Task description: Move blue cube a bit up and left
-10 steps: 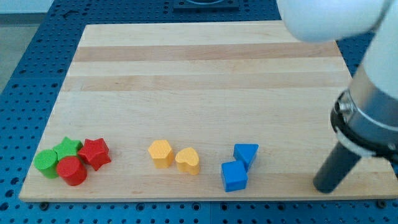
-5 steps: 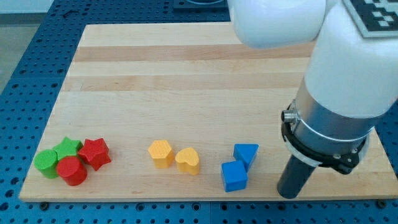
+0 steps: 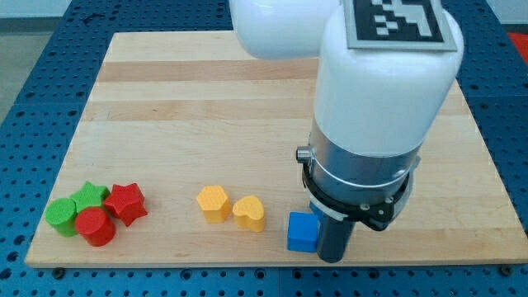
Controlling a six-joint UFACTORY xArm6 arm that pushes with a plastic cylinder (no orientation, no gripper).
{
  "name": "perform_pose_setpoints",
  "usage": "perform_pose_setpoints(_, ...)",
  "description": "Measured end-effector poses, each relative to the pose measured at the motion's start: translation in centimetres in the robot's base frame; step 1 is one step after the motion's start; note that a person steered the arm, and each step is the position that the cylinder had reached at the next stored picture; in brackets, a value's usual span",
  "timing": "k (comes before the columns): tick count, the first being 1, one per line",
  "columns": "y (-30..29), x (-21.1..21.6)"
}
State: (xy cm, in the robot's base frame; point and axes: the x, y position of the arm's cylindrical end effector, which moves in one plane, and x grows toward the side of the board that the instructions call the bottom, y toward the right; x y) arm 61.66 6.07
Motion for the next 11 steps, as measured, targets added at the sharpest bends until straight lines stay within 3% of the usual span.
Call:
perform_pose_setpoints(5, -0.5, 0.0)
perform_pose_setpoints(7, -0.7, -2.0)
perform_pose_setpoints(11, -1.4, 0.2)
